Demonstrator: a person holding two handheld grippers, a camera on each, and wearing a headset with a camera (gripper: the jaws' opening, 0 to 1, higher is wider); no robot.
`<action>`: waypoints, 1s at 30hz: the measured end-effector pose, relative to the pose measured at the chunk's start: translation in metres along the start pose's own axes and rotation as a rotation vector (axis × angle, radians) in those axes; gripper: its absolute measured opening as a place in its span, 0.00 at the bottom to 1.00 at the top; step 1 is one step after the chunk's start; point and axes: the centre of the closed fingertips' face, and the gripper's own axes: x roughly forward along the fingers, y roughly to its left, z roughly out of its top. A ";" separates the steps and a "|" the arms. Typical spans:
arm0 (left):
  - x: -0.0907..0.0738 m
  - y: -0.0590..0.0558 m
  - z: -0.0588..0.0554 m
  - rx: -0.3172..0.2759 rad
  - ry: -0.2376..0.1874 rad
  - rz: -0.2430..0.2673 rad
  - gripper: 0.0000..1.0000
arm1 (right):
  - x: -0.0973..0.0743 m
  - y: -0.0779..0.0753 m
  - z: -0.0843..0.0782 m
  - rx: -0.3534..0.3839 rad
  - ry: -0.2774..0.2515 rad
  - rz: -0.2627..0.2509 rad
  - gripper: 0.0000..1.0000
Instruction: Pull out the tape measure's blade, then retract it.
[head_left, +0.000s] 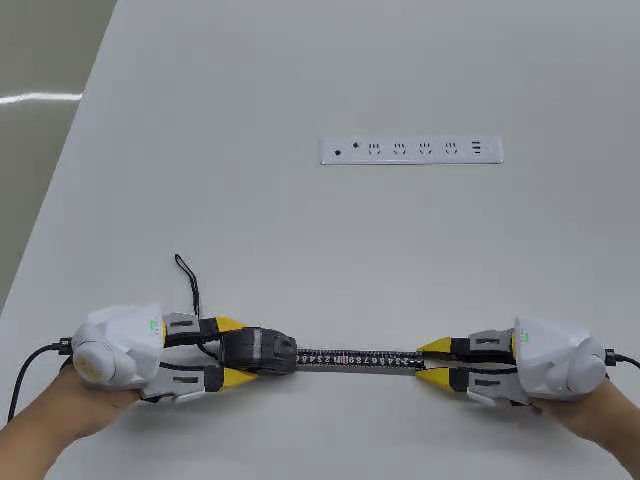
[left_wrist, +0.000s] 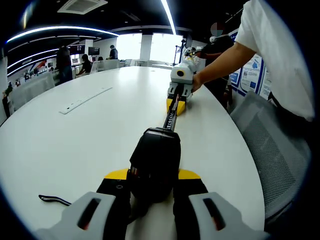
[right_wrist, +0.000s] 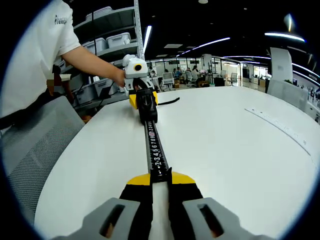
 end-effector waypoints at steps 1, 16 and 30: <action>0.000 0.000 0.000 -0.001 0.000 0.000 0.28 | -0.002 0.000 0.000 -0.004 0.000 0.000 0.07; 0.000 0.001 0.000 -0.005 0.001 0.001 0.28 | -0.021 -0.004 -0.008 0.021 0.001 -0.005 0.07; 0.001 0.001 0.000 -0.006 0.004 0.001 0.28 | -0.027 -0.007 -0.012 0.029 0.002 -0.005 0.07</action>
